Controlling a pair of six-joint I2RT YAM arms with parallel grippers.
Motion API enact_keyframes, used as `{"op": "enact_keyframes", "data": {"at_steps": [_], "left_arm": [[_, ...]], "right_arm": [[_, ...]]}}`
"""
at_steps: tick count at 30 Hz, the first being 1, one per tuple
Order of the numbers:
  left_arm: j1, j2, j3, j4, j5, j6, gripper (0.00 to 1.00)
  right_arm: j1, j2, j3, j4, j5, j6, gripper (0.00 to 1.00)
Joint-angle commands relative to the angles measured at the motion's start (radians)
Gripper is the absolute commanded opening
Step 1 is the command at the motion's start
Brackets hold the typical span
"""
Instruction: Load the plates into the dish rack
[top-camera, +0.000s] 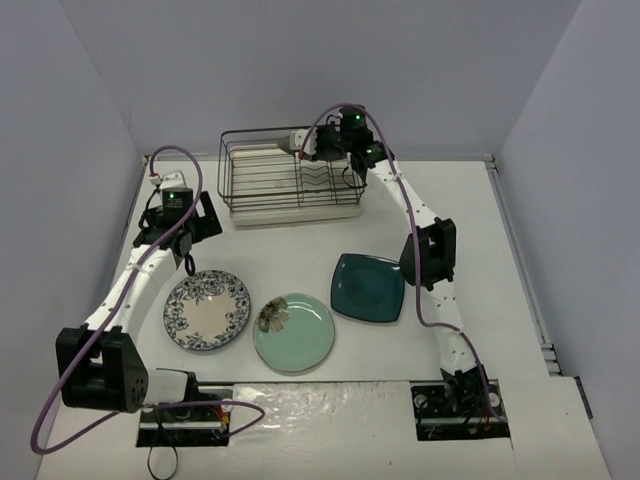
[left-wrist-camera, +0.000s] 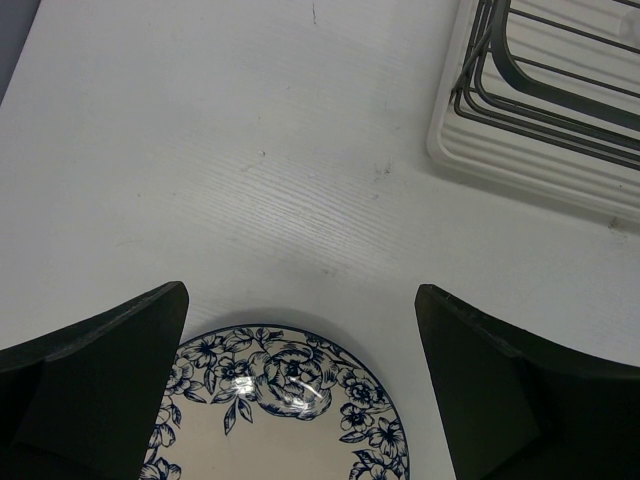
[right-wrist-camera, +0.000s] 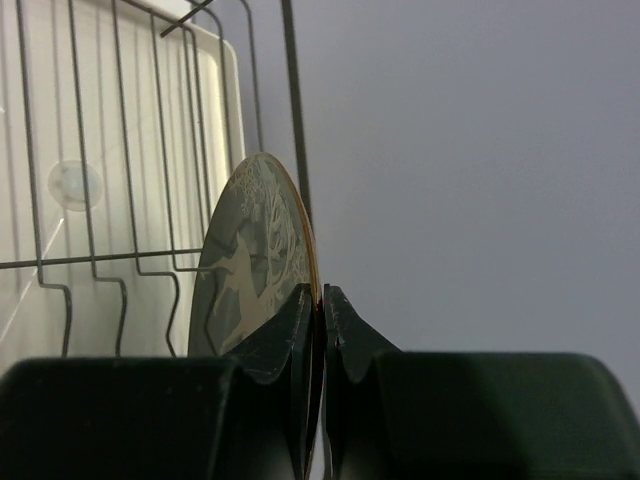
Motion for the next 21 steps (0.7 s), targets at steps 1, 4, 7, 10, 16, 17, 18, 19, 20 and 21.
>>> {"op": "enact_keyframes", "data": {"at_steps": [1, 4, 7, 10, 16, 17, 18, 19, 20, 21], "left_arm": [[0.006, -0.015, 0.052, 0.021, -0.017, 0.017, 0.97], [0.005, -0.010, 0.054, 0.023, -0.013, 0.020, 0.97], [0.006, -0.007, 0.052, 0.026, -0.011, 0.020, 0.97], [0.006, -0.002, 0.052, 0.027, -0.009, 0.020, 0.97], [0.004, -0.004, 0.049, 0.026, -0.013, 0.023, 0.97], [0.005, -0.004, 0.048, 0.027, -0.013, 0.023, 0.97], [0.005, -0.003, 0.048, 0.028, -0.012, 0.023, 0.97], [0.004, -0.001, 0.049, 0.027, -0.009, 0.023, 0.97], [0.004, 0.000, 0.050, 0.027, -0.009, 0.023, 0.97], [0.005, 0.001, 0.051, 0.026, -0.007, 0.023, 0.97]], "right_arm": [[0.008, -0.049, 0.066, 0.218, -0.022, -0.041, 0.04], [0.007, -0.055, 0.035, 0.283, 0.006, -0.011, 0.31], [0.007, -0.059, 0.023, 0.332, 0.041, 0.019, 0.56], [0.007, -0.069, -0.003, 0.369, 0.056, 0.036, 0.91], [0.008, -0.114, -0.072, 0.359, 0.045, 0.038, 0.98], [0.011, -0.133, -0.105, 0.355, 0.035, 0.027, 0.98], [0.015, -0.151, -0.137, 0.349, 0.030, 0.017, 0.99], [0.021, -0.167, -0.169, 0.341, 0.031, 0.008, 0.99], [0.026, -0.179, -0.189, 0.324, 0.030, -0.013, 0.99], [0.032, -0.190, -0.207, 0.309, 0.030, -0.031, 1.00]]}}
